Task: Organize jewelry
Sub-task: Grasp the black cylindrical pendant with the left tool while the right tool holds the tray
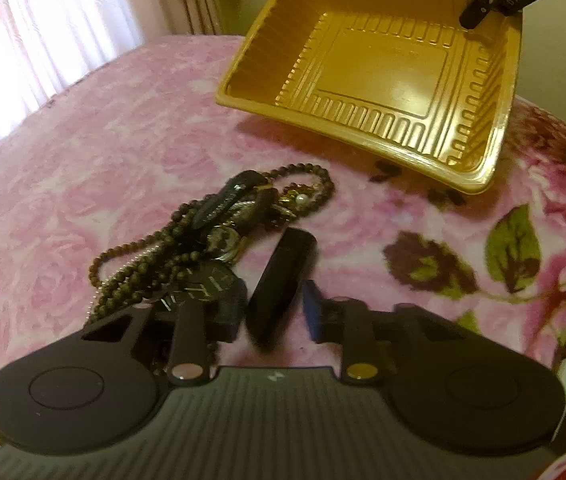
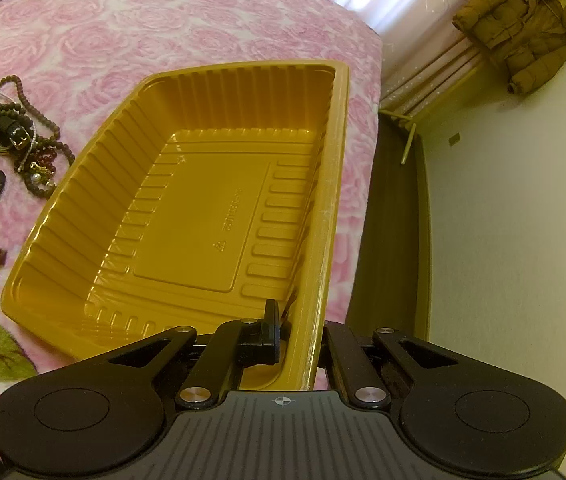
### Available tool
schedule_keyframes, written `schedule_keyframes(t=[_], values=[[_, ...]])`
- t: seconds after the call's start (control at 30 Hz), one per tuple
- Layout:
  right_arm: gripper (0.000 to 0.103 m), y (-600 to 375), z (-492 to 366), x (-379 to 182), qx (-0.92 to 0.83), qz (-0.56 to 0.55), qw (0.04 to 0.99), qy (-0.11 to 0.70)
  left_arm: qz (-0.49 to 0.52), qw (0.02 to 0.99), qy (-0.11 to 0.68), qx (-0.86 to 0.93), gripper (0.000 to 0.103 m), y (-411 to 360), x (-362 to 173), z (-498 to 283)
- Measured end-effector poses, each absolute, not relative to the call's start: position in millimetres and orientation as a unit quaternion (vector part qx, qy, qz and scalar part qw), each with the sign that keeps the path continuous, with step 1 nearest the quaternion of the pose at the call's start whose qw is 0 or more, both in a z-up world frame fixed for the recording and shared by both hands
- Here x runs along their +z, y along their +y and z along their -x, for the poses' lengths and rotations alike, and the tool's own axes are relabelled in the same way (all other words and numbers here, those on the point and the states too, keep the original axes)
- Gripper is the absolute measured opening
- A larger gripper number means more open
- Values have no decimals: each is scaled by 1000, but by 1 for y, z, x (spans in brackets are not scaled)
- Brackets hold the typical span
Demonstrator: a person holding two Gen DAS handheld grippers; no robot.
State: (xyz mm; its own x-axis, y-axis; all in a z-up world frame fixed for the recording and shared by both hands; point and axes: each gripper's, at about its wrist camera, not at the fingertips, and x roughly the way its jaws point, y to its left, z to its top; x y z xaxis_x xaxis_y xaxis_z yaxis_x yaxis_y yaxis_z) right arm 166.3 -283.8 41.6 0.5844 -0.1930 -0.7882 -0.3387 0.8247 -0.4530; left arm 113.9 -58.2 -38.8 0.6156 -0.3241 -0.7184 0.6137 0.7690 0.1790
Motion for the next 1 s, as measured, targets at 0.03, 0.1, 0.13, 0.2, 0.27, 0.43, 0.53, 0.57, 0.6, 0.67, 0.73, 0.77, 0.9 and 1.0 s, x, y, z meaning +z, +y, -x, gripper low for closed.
schedule_keyframes(t=[0.03, 0.1, 0.13, 0.2, 0.27, 0.43, 0.53, 0.57, 0.6, 0.67, 0.73, 0.77, 0.9, 1.0], values=[[4, -284, -166, 41, 43, 292, 841, 454, -207, 873, 349, -269, 23, -58, -39, -115], [4, -284, -166, 41, 42, 291, 841, 454, -207, 872, 352, -270, 23, -59, -39, -116], [4, -284, -166, 41, 42, 290, 841, 455, -208, 872, 352, -270, 23, -60, -39, -117], [4, -284, -165, 40, 41, 288, 841, 455, -212, 870, 354, -269, 24, -63, -41, -118], [4, -284, -165, 40, 41, 286, 841, 457, -215, 869, 357, -266, 23, -65, -42, -119], [4, -286, -164, 39, 39, 280, 841, 461, -173, 875, 375, -253, 19, -63, -34, -123], [4, -285, -164, 39, 37, 279, 842, 461, -148, 882, 369, -254, 19, -66, -24, -122], [4, -286, -164, 39, 37, 279, 841, 461, -141, 883, 366, -256, 19, -68, -20, -122], [4, -286, -164, 39, 38, 279, 842, 461, -133, 885, 363, -260, 19, -71, -16, -123], [4, -286, -164, 38, 37, 279, 842, 461, -122, 887, 354, -272, 19, -79, -6, -123], [4, -286, -164, 38, 37, 278, 842, 461, -115, 888, 341, -284, 19, -90, 3, -124], [4, -286, -164, 38, 37, 278, 842, 461, -114, 889, 335, -290, 19, -96, 7, -124], [4, -286, -163, 38, 36, 276, 843, 461, -104, 892, 313, -308, 19, -117, 21, -126], [4, -285, -163, 38, 36, 276, 843, 461, -94, 893, 304, -317, 19, -130, 27, -129]])
